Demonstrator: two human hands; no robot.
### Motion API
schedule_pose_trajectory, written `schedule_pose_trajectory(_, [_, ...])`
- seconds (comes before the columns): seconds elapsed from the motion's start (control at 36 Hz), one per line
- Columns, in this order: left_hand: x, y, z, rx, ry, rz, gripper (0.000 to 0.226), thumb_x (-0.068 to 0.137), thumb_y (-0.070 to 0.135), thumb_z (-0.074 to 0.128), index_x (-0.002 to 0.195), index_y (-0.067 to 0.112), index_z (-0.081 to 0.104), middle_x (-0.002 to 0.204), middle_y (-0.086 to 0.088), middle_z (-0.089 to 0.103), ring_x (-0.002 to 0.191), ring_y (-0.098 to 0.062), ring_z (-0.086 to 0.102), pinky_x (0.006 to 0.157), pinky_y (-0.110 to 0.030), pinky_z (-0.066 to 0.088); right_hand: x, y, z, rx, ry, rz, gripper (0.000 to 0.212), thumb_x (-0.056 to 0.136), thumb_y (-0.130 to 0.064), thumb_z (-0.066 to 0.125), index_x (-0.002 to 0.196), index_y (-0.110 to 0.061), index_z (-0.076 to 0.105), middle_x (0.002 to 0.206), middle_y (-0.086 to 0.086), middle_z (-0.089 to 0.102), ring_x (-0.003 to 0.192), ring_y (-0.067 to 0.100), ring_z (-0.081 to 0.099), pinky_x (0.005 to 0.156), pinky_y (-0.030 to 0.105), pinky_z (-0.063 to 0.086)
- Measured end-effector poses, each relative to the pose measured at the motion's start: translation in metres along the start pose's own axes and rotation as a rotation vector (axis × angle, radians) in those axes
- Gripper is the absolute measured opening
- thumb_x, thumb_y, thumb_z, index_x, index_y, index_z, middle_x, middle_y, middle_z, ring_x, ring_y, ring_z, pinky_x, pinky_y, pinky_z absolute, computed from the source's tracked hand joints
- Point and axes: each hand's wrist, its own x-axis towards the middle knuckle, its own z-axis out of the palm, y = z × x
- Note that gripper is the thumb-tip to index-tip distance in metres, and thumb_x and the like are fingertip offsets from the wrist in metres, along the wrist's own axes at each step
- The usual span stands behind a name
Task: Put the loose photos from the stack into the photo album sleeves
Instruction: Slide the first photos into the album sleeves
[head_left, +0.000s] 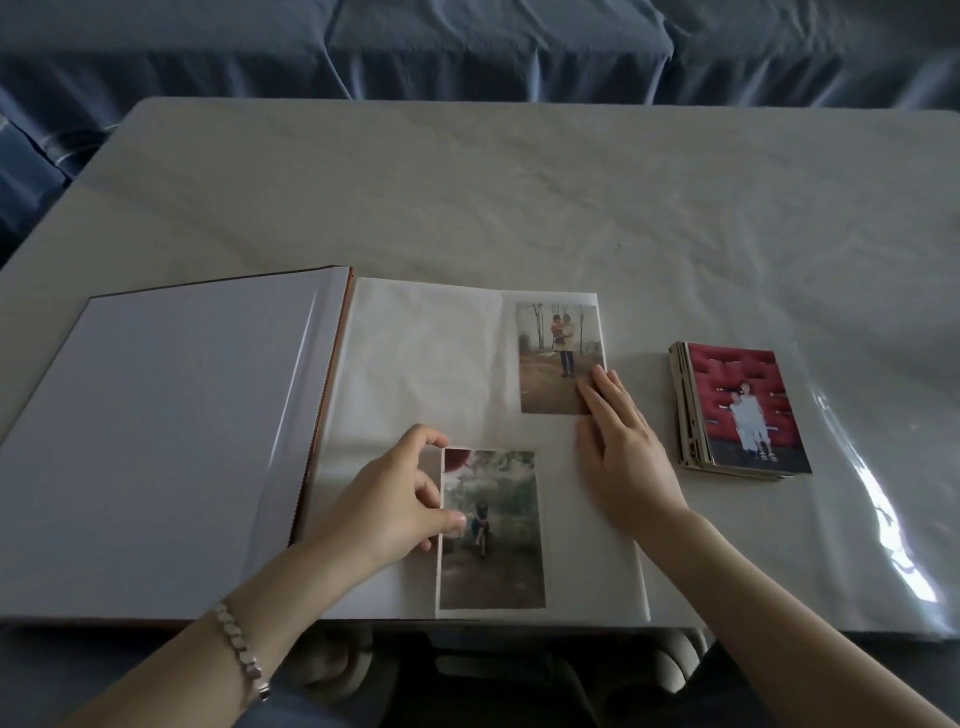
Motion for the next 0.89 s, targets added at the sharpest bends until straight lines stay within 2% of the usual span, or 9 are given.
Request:
schedule_pose_trajectory(0.19, [0.007, 0.012, 0.024, -0.010, 0.016, 0.080, 0.062, 0.076, 0.018, 0.076, 0.121, 0.037, 0.039, 0.071, 0.002, 0.068, 0.053, -0.006, 0.063, 0.053, -0.013, 0.049, 0.003, 0.002, -0.008, -0.037, -0.050, -0.010, 0.045, 0.098, -0.019, 0.041, 0.142, -0.012, 0.037, 0.153, -0.001, 0.025, 0.142, 0.010, 0.014, 0.106, 0.012, 0.005])
schedule_pose_trajectory(0.25, [0.007, 0.016, 0.027, -0.037, 0.045, 0.075, 0.061, 0.077, 0.018, 0.076, 0.119, 0.037, 0.037, 0.072, 0.003, 0.068, 0.050, -0.006, 0.062, 0.051, -0.012, 0.047, 0.005, 0.004, -0.012, -0.047, -0.084, -0.022, 0.045, 0.099, -0.020, 0.041, 0.143, -0.013, 0.037, 0.153, -0.001, 0.025, 0.142, 0.010, 0.015, 0.107, 0.014, 0.006])
schedule_pose_trajectory(0.33, [0.005, 0.019, 0.030, -0.070, 0.115, 0.042, 0.039, 0.077, 0.021, 0.075, 0.105, 0.028, 0.048, 0.071, 0.003, 0.069, 0.049, -0.004, 0.062, 0.049, -0.013, 0.047, 0.009, 0.006, -0.019, -0.056, -0.123, -0.045, 0.043, 0.099, -0.021, 0.040, 0.142, -0.014, 0.038, 0.152, -0.001, 0.027, 0.142, 0.011, 0.017, 0.108, 0.015, 0.007])
schedule_pose_trajectory(0.39, [0.004, 0.018, 0.031, -0.002, 0.149, 0.048, 0.018, 0.079, 0.025, 0.073, 0.092, 0.023, 0.061, 0.073, 0.006, 0.070, 0.055, -0.001, 0.062, 0.053, -0.016, 0.050, 0.010, 0.007, -0.023, -0.070, -0.146, -0.059, 0.043, 0.099, -0.021, 0.040, 0.142, -0.014, 0.038, 0.152, -0.002, 0.028, 0.142, 0.011, 0.018, 0.107, 0.014, 0.007])
schedule_pose_trajectory(0.44, [0.003, 0.016, 0.029, 0.035, 0.143, 0.037, 0.007, 0.080, 0.025, 0.072, 0.084, 0.023, 0.066, 0.072, 0.010, 0.068, 0.060, -0.001, 0.063, 0.056, -0.016, 0.050, 0.011, 0.009, -0.025, -0.091, -0.164, -0.069, 0.043, 0.100, -0.021, 0.039, 0.142, -0.016, 0.037, 0.153, -0.003, 0.027, 0.142, 0.010, 0.018, 0.106, 0.014, 0.007])
schedule_pose_trajectory(0.56, [0.004, 0.014, 0.023, -0.024, 0.036, -0.065, 0.019, 0.080, 0.015, 0.073, 0.070, 0.027, 0.062, 0.064, 0.007, 0.068, 0.056, -0.008, 0.067, 0.052, -0.017, 0.051, 0.011, 0.009, -0.027, -0.100, -0.164, -0.074, 0.043, 0.100, -0.020, 0.039, 0.142, -0.015, 0.038, 0.152, -0.002, 0.028, 0.141, 0.010, 0.019, 0.105, 0.012, 0.006])
schedule_pose_trajectory(0.81, [0.010, 0.020, 0.038, -0.244, -0.005, -0.164, 0.016, 0.075, -0.001, 0.074, 0.068, 0.011, 0.066, 0.058, -0.004, 0.069, 0.056, -0.018, 0.069, 0.053, -0.025, 0.055, 0.011, 0.008, -0.025, -0.071, -0.164, -0.060, 0.043, 0.099, -0.017, 0.039, 0.142, -0.015, 0.038, 0.152, -0.002, 0.028, 0.142, 0.010, 0.019, 0.107, 0.014, 0.008])
schedule_pose_trajectory(0.89, [0.013, 0.023, 0.043, -0.298, -0.035, -0.156, 0.019, 0.075, -0.004, 0.073, 0.066, 0.011, 0.066, 0.055, -0.004, 0.068, 0.054, -0.017, 0.068, 0.051, -0.024, 0.053, 0.012, 0.009, -0.026, -0.066, -0.173, -0.064, 0.042, 0.099, -0.015, 0.038, 0.141, -0.014, 0.039, 0.152, -0.002, 0.028, 0.141, 0.010, 0.020, 0.107, 0.013, 0.009])
